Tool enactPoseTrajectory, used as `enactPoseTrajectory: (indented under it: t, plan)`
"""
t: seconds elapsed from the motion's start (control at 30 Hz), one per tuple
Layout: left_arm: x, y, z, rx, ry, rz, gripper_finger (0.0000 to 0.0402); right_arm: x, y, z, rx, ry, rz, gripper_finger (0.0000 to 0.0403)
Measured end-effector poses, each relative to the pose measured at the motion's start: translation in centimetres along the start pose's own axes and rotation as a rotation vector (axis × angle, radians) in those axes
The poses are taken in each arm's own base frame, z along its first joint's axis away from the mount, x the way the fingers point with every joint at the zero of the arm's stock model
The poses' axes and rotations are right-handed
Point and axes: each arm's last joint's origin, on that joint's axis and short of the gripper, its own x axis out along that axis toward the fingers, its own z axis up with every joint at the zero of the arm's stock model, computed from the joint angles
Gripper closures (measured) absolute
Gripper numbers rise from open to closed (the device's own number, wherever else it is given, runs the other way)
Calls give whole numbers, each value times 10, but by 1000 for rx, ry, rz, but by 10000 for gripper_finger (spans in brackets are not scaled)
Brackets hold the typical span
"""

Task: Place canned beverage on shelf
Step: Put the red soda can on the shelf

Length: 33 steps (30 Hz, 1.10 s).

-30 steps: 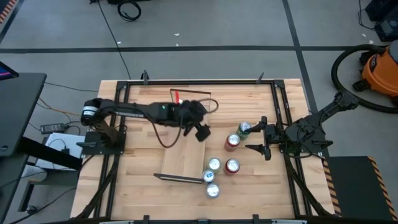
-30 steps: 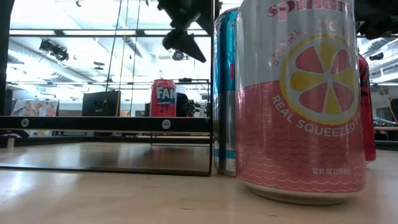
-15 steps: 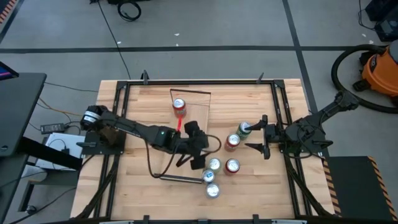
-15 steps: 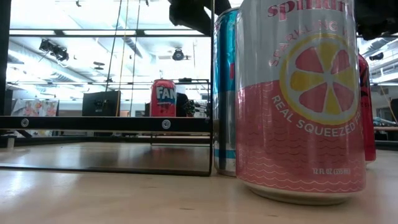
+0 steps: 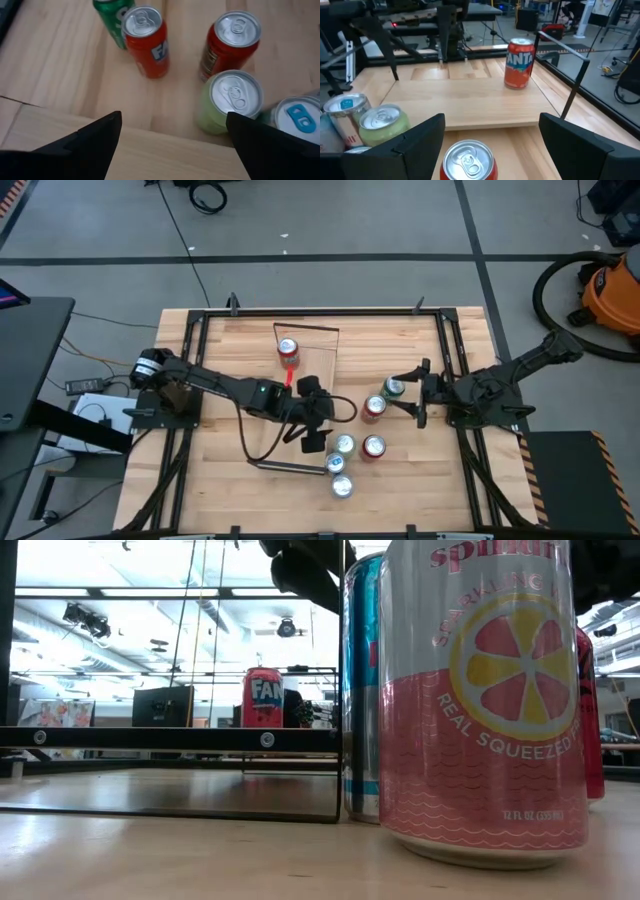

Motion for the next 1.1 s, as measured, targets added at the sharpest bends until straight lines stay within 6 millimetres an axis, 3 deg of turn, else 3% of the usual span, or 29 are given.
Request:
enactPoseTrajectory:
  t: [0.37,0.77,1.1]
  plan:
    - [0,-2,3,-6,-21,-73,31,10,1,-1,-33,8,-34,69]
    - [21,-11,2,3,-22,-157,31,13,-5,-3,-33,35,-74,69]
    - [26,-18,28,4,-50,-183,31,15,-4,-4,-31,44,-74,69]
